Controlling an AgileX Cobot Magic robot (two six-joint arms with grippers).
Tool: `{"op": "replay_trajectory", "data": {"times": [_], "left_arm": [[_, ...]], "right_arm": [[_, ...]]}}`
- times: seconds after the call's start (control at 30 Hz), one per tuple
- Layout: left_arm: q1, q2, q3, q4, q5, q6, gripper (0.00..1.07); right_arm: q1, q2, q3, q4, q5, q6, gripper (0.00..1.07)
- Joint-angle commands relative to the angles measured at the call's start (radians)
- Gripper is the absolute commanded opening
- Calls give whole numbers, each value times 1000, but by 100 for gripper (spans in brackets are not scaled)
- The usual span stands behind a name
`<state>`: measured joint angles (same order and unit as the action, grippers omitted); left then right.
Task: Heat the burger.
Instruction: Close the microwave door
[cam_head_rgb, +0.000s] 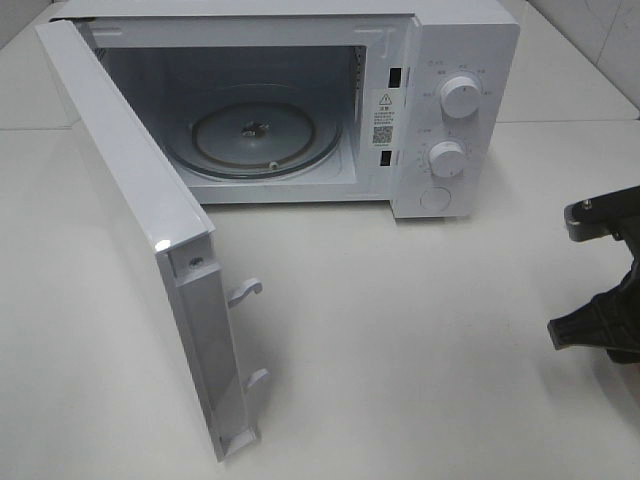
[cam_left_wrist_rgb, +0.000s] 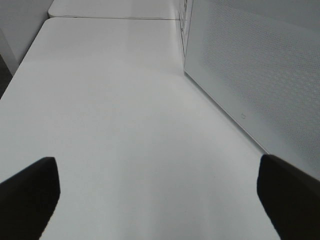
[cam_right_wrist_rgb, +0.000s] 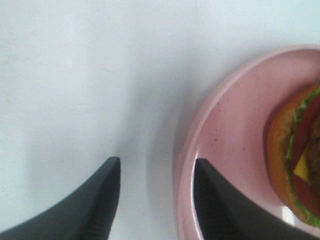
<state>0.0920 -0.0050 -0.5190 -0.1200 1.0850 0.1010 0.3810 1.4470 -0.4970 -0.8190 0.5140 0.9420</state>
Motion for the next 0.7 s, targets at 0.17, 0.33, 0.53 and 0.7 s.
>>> {"op": "replay_trajectory", "data": {"times": [0.17,0.33,0.53,0.7], "left_arm": [[3,-12,2,-8,-12,-4,100],[3,-12,2,-8,-12,-4,100],[3,-12,2,-8,-12,-4,100],[3,-12,2,-8,-12,-4,100]], "right_arm": [[-4,-259,-2,201,-94,-342,75],[-4,-396,-2,346,-74,-520,93],[-4,-543,-2,508,9,-658,90],[-4,-638,-2,607,69,-774,85]]}}
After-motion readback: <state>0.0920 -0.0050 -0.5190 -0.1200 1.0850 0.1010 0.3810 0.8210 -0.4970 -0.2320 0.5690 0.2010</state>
